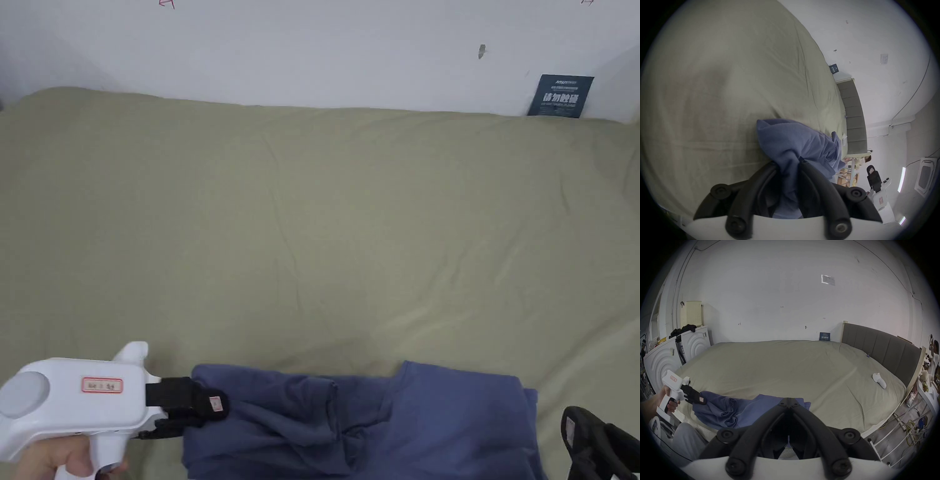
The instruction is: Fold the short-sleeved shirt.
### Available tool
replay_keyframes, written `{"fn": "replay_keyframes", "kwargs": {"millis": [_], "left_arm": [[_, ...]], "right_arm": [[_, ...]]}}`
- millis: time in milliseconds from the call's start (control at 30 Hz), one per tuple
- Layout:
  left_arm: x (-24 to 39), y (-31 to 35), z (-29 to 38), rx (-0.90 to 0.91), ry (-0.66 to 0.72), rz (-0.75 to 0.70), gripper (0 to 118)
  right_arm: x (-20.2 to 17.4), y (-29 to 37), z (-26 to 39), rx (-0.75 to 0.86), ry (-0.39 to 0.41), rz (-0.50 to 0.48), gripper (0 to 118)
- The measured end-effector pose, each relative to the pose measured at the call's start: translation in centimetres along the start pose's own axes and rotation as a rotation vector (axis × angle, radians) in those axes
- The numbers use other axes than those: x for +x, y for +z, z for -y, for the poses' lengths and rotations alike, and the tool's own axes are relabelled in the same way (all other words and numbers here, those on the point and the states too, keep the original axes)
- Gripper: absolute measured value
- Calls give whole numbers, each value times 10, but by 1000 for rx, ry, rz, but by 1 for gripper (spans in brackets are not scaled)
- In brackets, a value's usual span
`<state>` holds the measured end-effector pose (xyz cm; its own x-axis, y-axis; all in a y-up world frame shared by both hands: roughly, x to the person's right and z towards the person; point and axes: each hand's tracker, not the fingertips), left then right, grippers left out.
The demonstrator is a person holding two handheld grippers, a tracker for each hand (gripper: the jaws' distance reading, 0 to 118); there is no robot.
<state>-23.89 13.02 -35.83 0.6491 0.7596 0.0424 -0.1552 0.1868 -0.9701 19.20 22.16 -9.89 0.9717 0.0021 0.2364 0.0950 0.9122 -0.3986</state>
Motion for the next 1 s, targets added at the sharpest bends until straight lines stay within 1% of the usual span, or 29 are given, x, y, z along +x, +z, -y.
{"fn": "replay_keyframes", "kwargs": {"millis": [67, 133, 233, 333, 400, 433, 567, 667, 833, 867, 967, 1000], "left_arm": [[3, 26, 0, 24, -15, -20, 11], [7, 55, -1, 69, -28, -95, 11], [19, 86, 0, 111, -95, -233, 10], [39, 103, 0, 126, -117, -274, 10], [66, 103, 4, 127, -151, -298, 10], [81, 100, 7, 116, -192, -302, 10], [149, 65, 21, 66, -335, -342, 10], [185, 29, 32, 14, -405, -362, 10], [238, -54, 61, -76, -523, -415, 10], [243, -75, 66, -104, -566, -432, 10], [258, -137, 75, -127, -550, -430, 10], [262, -156, 82, -130, -565, -442, 17]], "right_arm": [[2, 1, -1, 9, -9, -6, 2], [3, 0, -1, 15, -16, -14, 2], [3, 1, 0, 31, -34, -33, 2], [4, 0, 2, 34, -51, -41, 2], [5, 0, 4, 33, -63, -48, 2], [6, 0, 5, 30, -66, -53, 2], [13, 6, 5, 47, -90, -56, 2], [23, 12, 5, 59, -107, -44, 2], [45, 19, 7, 75, -158, 3, 2], [49, 20, 7, 77, -173, 13, 2], [58, 23, 10, 80, -205, 37, 2], [61, 23, 11, 79, -210, 45, 2]]}}
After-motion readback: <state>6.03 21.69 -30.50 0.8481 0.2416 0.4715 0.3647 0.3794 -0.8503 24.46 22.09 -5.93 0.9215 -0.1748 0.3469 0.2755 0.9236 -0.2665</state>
